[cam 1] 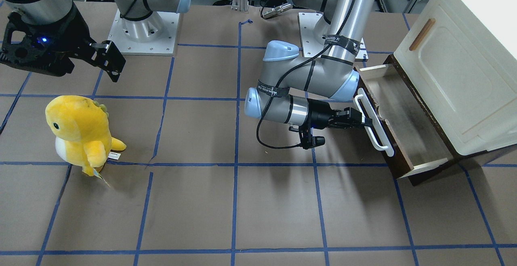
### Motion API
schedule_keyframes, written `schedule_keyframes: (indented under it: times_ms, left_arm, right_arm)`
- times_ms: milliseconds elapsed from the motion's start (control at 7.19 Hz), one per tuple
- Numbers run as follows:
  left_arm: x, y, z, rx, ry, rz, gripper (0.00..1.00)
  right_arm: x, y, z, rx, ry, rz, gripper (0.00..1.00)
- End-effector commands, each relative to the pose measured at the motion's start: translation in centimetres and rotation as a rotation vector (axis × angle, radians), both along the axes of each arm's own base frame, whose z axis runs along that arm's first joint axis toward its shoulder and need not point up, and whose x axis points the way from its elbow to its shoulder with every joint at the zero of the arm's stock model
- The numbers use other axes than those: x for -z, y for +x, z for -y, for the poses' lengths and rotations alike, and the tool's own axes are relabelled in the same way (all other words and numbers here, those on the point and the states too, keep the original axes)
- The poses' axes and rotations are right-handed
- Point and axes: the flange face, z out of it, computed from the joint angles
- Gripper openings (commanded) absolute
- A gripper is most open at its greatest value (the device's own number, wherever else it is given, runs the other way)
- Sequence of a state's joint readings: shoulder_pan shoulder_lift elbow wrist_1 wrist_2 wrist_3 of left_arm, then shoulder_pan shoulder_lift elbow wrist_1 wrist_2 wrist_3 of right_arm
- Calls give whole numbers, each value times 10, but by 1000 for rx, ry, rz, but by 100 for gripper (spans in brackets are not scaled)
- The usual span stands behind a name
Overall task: Pull drawer sideways
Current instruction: 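Pull the handle with the left gripper, sliding the drawer out, then open the left gripper and lift it off the handle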
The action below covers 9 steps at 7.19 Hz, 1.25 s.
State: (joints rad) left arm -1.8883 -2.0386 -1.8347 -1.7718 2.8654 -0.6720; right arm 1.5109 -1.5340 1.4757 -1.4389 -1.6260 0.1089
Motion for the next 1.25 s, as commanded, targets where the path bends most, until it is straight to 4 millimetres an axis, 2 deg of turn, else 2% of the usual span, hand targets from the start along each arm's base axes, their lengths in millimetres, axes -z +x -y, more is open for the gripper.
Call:
schedule_keyframes:
  times_ms: [0,139,278,557,696,835,1113]
  left_arm:
    - [0,-1,0,3,1,1,56]
    - [-1,-1,0,-8,-8,-10,90]
    - [-5,-1,0,-9,-16,-14,100]
    - [-28,-11,8,-33,-54,-61,100]
    - [-57,-21,15,-66,-25,-137,100]
    - [-94,-36,23,-99,17,-264,100]
    - [-177,-57,33,-215,-35,-634,100]
  right_arm:
    - [0,0,0,0,1,0,100]
    - [0,0,0,0,2,0,100]
    - [0,0,0,0,0,0,100]
    - [0,-1,0,1,0,0,100]
    - [0,0,0,0,0,0,100]
    - [0,0,0,0,0,0,100]
    - [0,0,0,0,1,0,100]
